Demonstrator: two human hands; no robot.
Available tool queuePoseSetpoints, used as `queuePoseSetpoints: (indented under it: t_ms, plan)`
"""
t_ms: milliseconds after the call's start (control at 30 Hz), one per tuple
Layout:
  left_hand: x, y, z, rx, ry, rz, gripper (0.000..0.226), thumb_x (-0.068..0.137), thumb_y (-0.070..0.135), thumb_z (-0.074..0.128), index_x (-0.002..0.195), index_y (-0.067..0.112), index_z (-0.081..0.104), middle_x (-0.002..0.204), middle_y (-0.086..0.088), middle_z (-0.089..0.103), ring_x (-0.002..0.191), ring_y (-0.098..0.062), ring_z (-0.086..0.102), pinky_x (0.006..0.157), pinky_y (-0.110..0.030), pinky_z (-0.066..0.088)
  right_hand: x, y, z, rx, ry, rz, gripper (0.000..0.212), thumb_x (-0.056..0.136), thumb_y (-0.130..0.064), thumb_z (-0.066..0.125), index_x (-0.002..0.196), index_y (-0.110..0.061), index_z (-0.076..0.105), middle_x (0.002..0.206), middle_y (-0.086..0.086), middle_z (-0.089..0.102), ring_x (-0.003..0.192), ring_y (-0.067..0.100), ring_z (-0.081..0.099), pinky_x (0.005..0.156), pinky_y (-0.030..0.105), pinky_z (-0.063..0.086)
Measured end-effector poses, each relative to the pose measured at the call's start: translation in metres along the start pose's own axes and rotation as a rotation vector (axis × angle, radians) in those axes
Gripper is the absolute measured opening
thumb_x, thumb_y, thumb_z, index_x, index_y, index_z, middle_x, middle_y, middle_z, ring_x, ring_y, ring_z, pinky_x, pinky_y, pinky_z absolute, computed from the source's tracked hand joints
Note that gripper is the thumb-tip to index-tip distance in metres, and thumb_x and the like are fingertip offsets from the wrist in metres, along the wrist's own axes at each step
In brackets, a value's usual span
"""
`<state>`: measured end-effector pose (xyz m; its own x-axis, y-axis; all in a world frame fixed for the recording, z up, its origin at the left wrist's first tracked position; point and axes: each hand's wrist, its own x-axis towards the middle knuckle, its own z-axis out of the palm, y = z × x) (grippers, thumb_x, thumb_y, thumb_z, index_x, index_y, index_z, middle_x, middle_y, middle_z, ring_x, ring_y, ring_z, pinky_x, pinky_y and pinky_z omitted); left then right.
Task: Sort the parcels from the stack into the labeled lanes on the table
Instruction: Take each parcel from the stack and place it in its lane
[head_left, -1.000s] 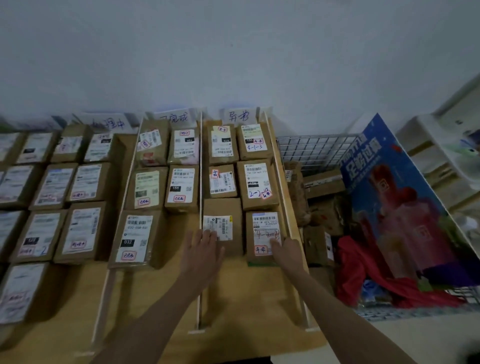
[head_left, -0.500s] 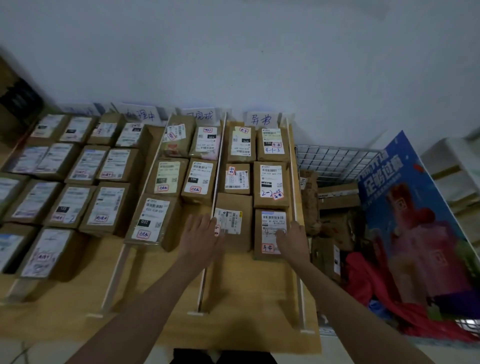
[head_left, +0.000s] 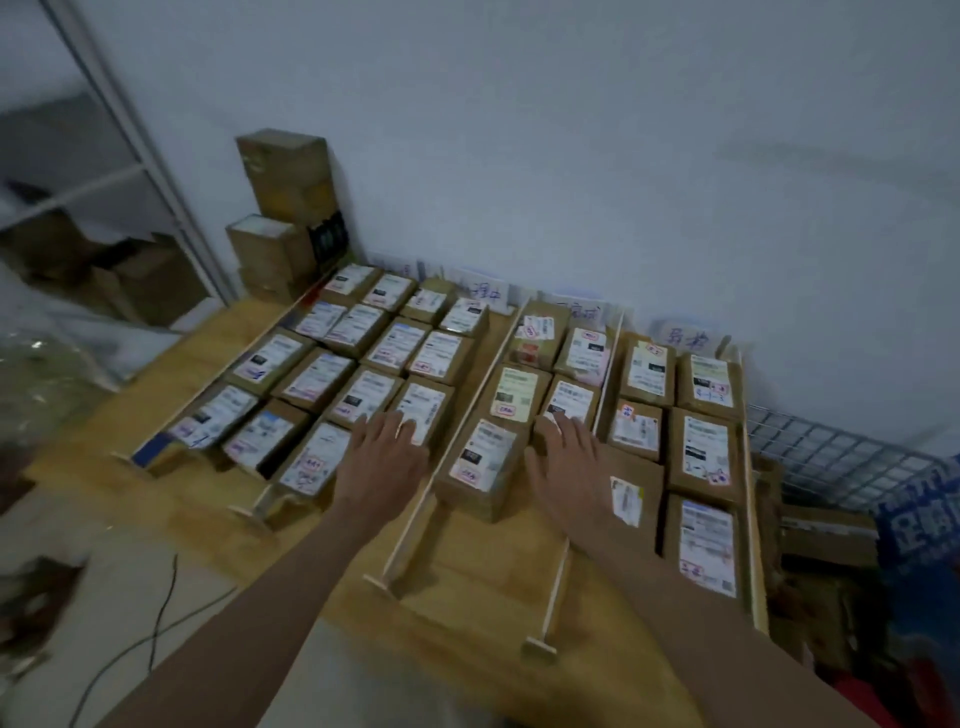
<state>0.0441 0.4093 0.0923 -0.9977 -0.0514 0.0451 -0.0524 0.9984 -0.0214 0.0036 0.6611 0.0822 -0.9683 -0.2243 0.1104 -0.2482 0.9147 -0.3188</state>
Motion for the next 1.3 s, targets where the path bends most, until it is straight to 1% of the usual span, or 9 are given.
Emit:
queuePoseSetpoints:
  t_ms: [133, 233, 333, 600, 867, 933, 1000, 1133, 1300]
  plan:
    - [-0.028, -0.075, -0.007, -0.004, 0.023, -0.11, 0.055, 0.1, 0.048, 0.028, 0.13, 0.012, 0.058, 0.139, -0.009, 0.054, 0.131, -0.029, 0.047, 0.114, -0.05, 0.031, 0.003, -0.078, 0.021, -0.02, -0.034, -0.115, 0.051, 0.103, -0.041, 0.034, 0.15, -0.02, 0.038, 0.158, 0.004, 0.033, 0.148, 0.026, 0.027, 0.122, 0.044, 0.019]
    - [-0.048, -0.129, -0.011, -0.003, 0.02, -0.157, 0.056, 0.102, 0.047, 0.027, 0.142, 0.014, 0.046, 0.148, -0.006, 0.044, 0.14, -0.026, 0.037, 0.119, -0.047, 0.022, 0.008, -0.136, 0.037, -0.016, -0.021, -0.166, 0.048, 0.103, -0.039, 0.036, 0.147, -0.02, 0.041, 0.155, 0.004, 0.038, 0.145, 0.025, 0.031, 0.121, 0.044, 0.023]
    - [-0.064, -0.183, -0.013, -0.001, 0.049, -0.209, 0.055, 0.102, 0.048, 0.031, 0.145, 0.015, 0.043, 0.154, -0.006, 0.037, 0.145, -0.024, 0.028, 0.122, -0.045, 0.014, 0.013, -0.19, 0.055, 0.012, -0.042, -0.189, 0.048, 0.104, -0.039, 0.036, 0.148, -0.019, 0.04, 0.157, 0.005, 0.035, 0.147, 0.027, 0.028, 0.122, 0.045, 0.021]
    - [-0.081, -0.289, -0.023, -0.011, 0.102, -0.308, 0.055, 0.1, 0.049, 0.034, 0.142, 0.015, 0.046, 0.151, -0.005, 0.042, 0.142, -0.023, 0.033, 0.122, -0.046, 0.016, 0.035, -0.304, 0.084, 0.003, -0.045, -0.291, 0.049, 0.104, -0.038, 0.036, 0.148, -0.019, 0.038, 0.153, 0.006, 0.039, 0.142, 0.026, 0.034, 0.119, 0.045, 0.027]
    - [-0.034, -0.383, -0.015, 0.019, 0.082, -0.324, 0.057, 0.101, 0.049, 0.027, 0.147, 0.016, 0.038, 0.156, -0.005, 0.033, 0.145, -0.026, 0.026, 0.121, -0.046, 0.017, 0.104, -0.389, 0.139, 0.02, -0.043, -0.325, 0.055, 0.099, -0.048, 0.025, 0.144, -0.021, 0.043, 0.148, 0.004, 0.045, 0.138, 0.025, 0.038, 0.116, 0.048, 0.029]
    - [-0.013, -0.408, -0.013, 0.028, 0.071, -0.318, 0.058, 0.101, 0.05, 0.026, 0.148, 0.017, 0.036, 0.158, -0.005, 0.031, 0.147, -0.026, 0.024, 0.122, -0.046, 0.017, 0.127, -0.408, 0.154, 0.018, -0.041, -0.314, 0.055, 0.099, -0.047, 0.028, 0.145, -0.021, 0.041, 0.148, 0.005, 0.046, 0.137, 0.025, 0.04, 0.116, 0.049, 0.03]
    - [0.007, -0.428, -0.01, 0.023, 0.043, -0.303, 0.058, 0.102, 0.049, 0.027, 0.149, 0.016, 0.035, 0.159, -0.005, 0.029, 0.148, -0.026, 0.022, 0.122, -0.046, 0.015, 0.151, -0.425, 0.167, 0.034, -0.063, -0.286, 0.052, 0.101, -0.044, 0.034, 0.147, -0.021, 0.039, 0.15, 0.006, 0.044, 0.139, 0.026, 0.038, 0.117, 0.05, 0.028]
    - [0.049, -0.467, -0.005, 0.02, 0.016, -0.288, 0.058, 0.103, 0.049, 0.026, 0.151, 0.018, 0.032, 0.16, -0.004, 0.027, 0.149, -0.024, 0.02, 0.122, -0.046, 0.014, 0.198, -0.452, 0.189, 0.007, -0.094, -0.264, 0.054, 0.102, -0.045, 0.031, 0.151, -0.021, 0.033, 0.156, 0.006, 0.035, 0.144, 0.027, 0.031, 0.12, 0.049, 0.022]
    - [0.095, -0.503, 0.001, 0.018, -0.001, -0.248, 0.058, 0.103, 0.049, 0.025, 0.15, 0.018, 0.034, 0.159, -0.004, 0.028, 0.148, -0.024, 0.021, 0.122, -0.046, 0.014, 0.246, -0.473, 0.202, -0.001, -0.075, -0.208, 0.055, 0.101, -0.045, 0.03, 0.146, -0.017, 0.043, 0.152, 0.009, 0.042, 0.141, 0.03, 0.036, 0.115, 0.051, 0.029]
